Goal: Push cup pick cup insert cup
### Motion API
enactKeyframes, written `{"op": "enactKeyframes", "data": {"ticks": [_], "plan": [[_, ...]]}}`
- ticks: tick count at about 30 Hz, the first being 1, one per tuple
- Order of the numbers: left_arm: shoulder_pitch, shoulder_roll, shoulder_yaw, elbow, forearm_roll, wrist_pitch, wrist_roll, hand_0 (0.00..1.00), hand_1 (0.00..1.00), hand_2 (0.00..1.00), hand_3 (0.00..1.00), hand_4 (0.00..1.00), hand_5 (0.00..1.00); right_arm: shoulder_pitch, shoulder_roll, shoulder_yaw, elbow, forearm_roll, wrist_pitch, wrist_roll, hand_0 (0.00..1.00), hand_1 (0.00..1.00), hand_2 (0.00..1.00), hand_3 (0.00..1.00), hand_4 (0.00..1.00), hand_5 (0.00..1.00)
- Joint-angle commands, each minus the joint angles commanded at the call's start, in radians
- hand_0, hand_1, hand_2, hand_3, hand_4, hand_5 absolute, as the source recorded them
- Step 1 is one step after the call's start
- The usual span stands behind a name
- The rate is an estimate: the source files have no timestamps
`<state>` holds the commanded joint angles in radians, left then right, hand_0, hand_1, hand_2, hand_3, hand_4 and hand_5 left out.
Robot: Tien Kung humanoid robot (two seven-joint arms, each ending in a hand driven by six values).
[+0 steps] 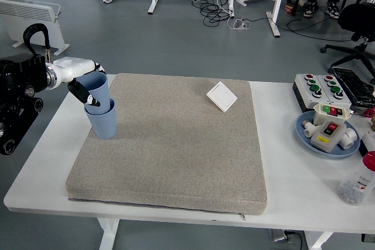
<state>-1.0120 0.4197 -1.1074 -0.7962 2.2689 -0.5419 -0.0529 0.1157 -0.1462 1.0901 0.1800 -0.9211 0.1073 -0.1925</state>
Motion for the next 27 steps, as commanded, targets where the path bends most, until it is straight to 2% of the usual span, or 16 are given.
{"op": "enactKeyframes", "data": {"ticks": [2,3,8,9,14,15,24,26,27], "plan": [[0.001,0.000,-0.001,0.001,0.000,-0.002,0.000,0.510,0.638,0.662,0.641,0.846,0.379,0.000,0.000,-0.001,0.000,0.001,0.000,0.000,0.784,0.701,0.710,0.586,0.157,0.489],[0.001,0.000,0.000,0.003,0.000,-0.005,0.002,0.727,0.774,0.834,0.771,0.984,0.540,0.001,0.000,-0.001,0.000,0.001,0.000,0.000,0.784,0.701,0.710,0.586,0.158,0.489],[0.001,-0.004,-0.002,0.010,0.000,0.001,0.004,0.727,0.774,0.834,0.771,0.984,0.540,0.002,0.000,0.000,0.000,-0.002,0.000,-0.001,0.784,0.701,0.710,0.586,0.158,0.489],[0.002,-0.005,-0.002,0.012,0.000,0.004,0.003,0.865,0.900,0.998,0.909,0.998,0.612,0.002,0.000,0.000,0.000,-0.003,0.000,-0.001,0.784,0.701,0.710,0.585,0.158,0.489],[0.003,-0.004,-0.005,0.018,0.000,0.017,-0.002,0.865,0.900,0.998,0.909,0.998,0.612,0.003,0.000,-0.001,0.000,-0.002,0.001,-0.001,0.784,0.701,0.710,0.585,0.158,0.489],[0.003,-0.004,-0.006,0.019,0.000,0.021,-0.003,0.893,0.919,0.998,0.947,0.998,0.634,0.003,0.000,-0.001,0.000,-0.003,0.001,-0.001,0.784,0.701,0.710,0.585,0.158,0.489],[0.012,0.001,-0.019,0.005,0.000,0.030,-0.005,0.910,0.923,0.998,0.949,0.998,0.653,0.003,0.001,0.002,0.000,-0.004,0.000,0.001,0.784,0.701,0.710,0.585,0.158,0.489],[0.022,0.004,-0.038,-0.002,0.000,0.055,-0.013,0.910,0.923,0.998,0.949,0.998,0.653,0.003,0.001,0.001,0.000,-0.003,0.000,0.002,0.784,0.701,0.710,0.585,0.158,0.489],[0.026,0.004,-0.045,-0.003,-0.006,0.065,-0.018,0.833,0.851,0.973,0.861,0.936,0.779,0.003,0.001,0.001,0.000,-0.002,0.000,0.002,0.784,0.701,0.710,0.585,0.158,0.489]]}}
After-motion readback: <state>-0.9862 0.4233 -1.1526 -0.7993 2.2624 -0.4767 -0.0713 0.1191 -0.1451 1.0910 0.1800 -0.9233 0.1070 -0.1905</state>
